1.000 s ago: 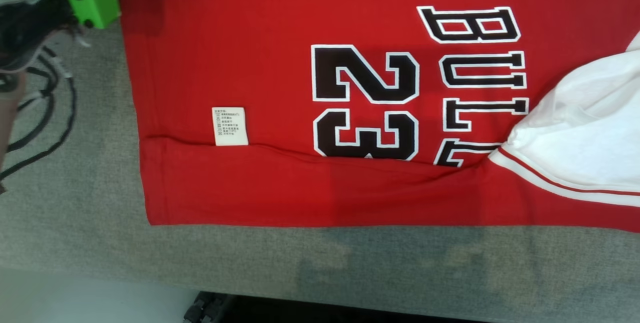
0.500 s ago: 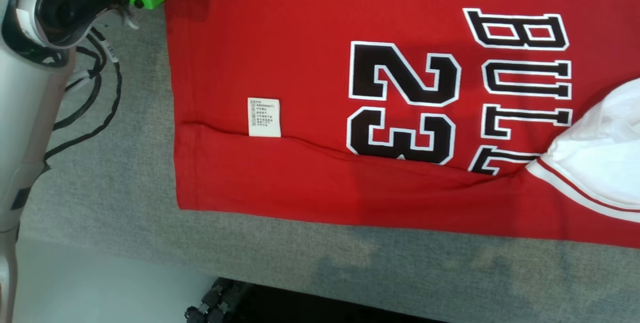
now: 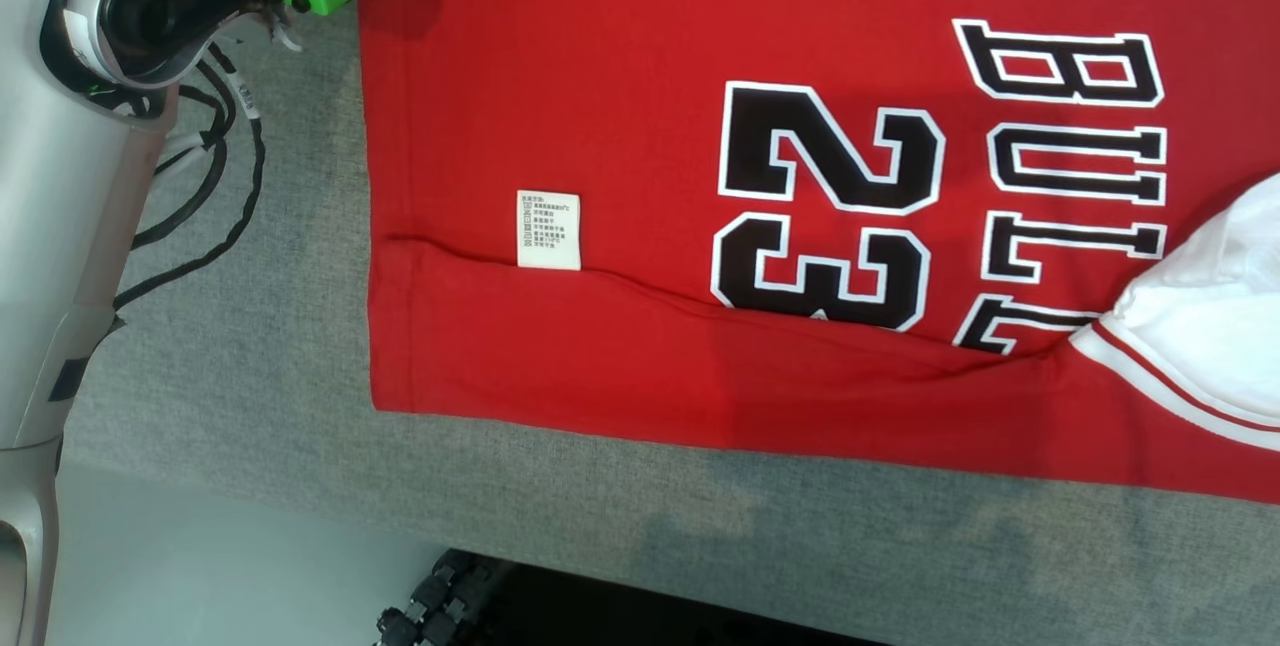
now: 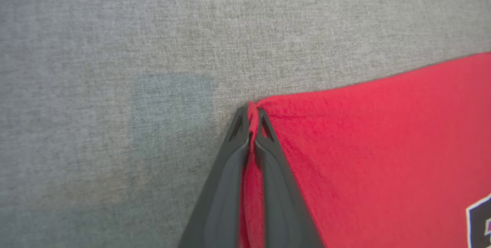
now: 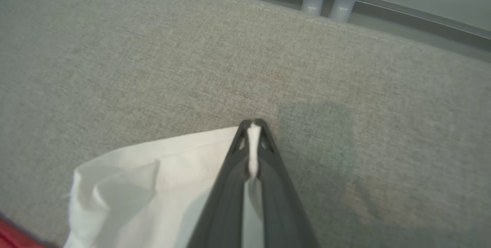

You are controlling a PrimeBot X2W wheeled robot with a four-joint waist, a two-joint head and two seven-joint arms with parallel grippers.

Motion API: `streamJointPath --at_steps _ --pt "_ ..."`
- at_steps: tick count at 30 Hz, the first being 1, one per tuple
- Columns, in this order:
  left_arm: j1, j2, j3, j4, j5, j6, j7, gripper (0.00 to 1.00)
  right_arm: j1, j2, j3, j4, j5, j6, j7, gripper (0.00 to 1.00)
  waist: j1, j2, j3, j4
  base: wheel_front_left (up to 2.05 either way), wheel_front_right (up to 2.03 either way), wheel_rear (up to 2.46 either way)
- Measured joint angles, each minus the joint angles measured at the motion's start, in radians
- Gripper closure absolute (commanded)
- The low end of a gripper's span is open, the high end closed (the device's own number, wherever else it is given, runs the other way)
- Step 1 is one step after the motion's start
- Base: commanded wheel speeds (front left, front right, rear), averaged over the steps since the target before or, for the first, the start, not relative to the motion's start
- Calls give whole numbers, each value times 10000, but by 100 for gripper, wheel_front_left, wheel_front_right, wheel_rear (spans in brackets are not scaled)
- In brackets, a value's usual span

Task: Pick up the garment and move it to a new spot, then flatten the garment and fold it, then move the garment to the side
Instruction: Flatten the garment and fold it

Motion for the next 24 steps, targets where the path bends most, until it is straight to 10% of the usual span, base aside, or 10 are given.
streamJointPath --at_steps 8,24 --pt "11 56 40 623 17 -138 -430 100 74 589 40 201 113 42 -704 100 0 0 -270 -285 0 0 0" --pt "1306 313 416 1333 -107 -669 -1674 100 1590 836 -640 -395 1350 1170 -2489 100 0 0 -1353 -1113 0 0 0"
